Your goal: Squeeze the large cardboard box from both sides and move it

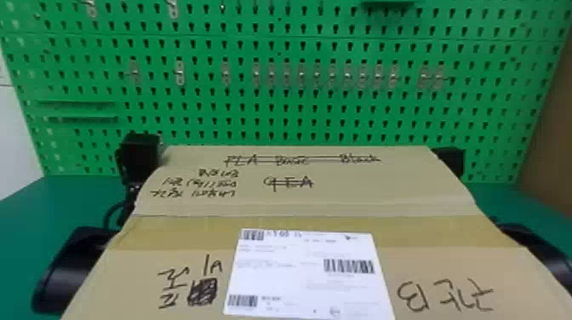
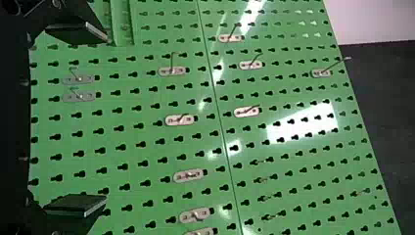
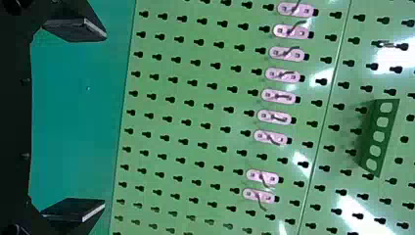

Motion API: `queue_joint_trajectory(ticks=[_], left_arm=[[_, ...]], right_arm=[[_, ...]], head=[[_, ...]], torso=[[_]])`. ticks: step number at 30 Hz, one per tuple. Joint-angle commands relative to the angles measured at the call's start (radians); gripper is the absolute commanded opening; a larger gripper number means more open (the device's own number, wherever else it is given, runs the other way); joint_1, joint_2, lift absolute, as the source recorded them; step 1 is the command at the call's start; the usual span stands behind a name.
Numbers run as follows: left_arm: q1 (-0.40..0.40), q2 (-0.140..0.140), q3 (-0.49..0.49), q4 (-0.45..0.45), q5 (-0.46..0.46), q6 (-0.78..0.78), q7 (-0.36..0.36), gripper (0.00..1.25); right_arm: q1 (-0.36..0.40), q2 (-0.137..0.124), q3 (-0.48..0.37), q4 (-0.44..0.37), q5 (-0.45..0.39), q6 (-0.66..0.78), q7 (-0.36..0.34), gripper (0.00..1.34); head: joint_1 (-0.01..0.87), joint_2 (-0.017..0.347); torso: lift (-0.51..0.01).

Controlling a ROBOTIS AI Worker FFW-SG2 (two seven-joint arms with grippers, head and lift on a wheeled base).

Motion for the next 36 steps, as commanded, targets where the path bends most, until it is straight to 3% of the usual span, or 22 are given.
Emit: queue_joint_trajectory(ticks=[1, 19, 36], left_arm=[[0.01, -0.013, -0.001, -0.002, 0.002, 0.0, 0.0, 1.12], [0.034, -0.011, 0.006, -0.005, 0.002, 0.0, 0.0, 1.12], [0.045, 0.055, -0.01, -0.027, 0.006, 0.028, -0.008, 1.12]], right_arm=[[0.012, 0.0, -0.004, -0.003, 0.0, 0.002, 0.001, 1.24], [0.036, -0.005, -0.013, -0.015, 0.005, 0.003, 0.001, 1.24], [0.067, -0.065, -0.036, -0.026, -0.01, 0.005, 0.001, 1.24]], head=[[0.398, 0.051], [0.398, 0.051], [0.398, 0.051]], torso=[[-0.209], [-0.209], [-0.209]])
